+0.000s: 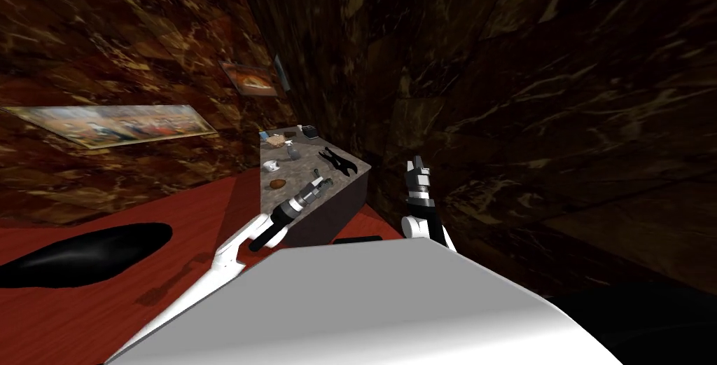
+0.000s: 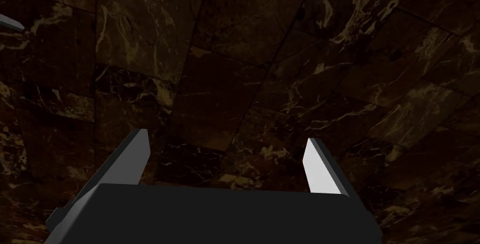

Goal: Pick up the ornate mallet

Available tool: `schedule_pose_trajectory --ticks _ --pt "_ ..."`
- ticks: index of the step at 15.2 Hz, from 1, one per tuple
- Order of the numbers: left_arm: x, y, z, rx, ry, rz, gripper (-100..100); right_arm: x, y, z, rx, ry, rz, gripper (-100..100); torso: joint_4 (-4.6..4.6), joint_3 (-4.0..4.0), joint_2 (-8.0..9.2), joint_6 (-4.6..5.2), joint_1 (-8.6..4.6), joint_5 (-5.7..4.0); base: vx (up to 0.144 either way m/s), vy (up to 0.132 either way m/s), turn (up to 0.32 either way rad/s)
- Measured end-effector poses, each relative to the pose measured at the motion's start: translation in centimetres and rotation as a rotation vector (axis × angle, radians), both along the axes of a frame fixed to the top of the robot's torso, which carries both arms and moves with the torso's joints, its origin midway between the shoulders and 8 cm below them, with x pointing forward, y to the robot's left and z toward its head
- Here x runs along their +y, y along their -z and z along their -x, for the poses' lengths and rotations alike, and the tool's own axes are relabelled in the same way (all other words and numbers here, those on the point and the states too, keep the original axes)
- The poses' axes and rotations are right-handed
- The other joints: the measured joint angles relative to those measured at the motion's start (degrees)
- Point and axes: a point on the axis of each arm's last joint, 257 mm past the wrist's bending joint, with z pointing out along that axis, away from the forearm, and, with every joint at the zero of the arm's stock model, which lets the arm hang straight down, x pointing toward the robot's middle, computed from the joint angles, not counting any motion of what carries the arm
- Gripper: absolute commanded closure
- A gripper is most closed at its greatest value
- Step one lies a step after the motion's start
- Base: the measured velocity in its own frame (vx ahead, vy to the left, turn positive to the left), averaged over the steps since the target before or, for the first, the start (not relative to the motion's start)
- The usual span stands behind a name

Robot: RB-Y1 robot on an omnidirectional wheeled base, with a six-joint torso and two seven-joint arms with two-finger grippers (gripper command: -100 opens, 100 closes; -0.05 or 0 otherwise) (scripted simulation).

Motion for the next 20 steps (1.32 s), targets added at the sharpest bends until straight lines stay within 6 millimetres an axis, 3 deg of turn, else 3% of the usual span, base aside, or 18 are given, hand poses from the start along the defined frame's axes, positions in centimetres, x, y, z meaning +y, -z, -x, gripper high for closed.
schedule_pose_trajectory --ticks 9,12,20 --pt "2.1 5.9 0.5 -0.066 0.103 -0.407 -100 0.0 0.0 0.0 0.000 0.000 0.000 0 -0.02 -0.04 -0.07 0.03 0.00 -0.01 -0.013 0.032 -0.152" --pt "4.1 8.7 0.9 -0.091 0.151 -0.569 -100 0.0 0.0 0.0 0.000 0.000 0.000 0 -0.02 -0.06 -0.10 0.01 0.05 0.01 -0.003 0.041 -0.147" --pt "10.4 13.5 1.7 -0.129 0.270 -0.929 -100 0.0 0.0 0.0 0.000 0.000 0.000 0 -0.04 -0.10 -0.18 0.01 -0.05 -0.02 0.011 0.024 -0.180"
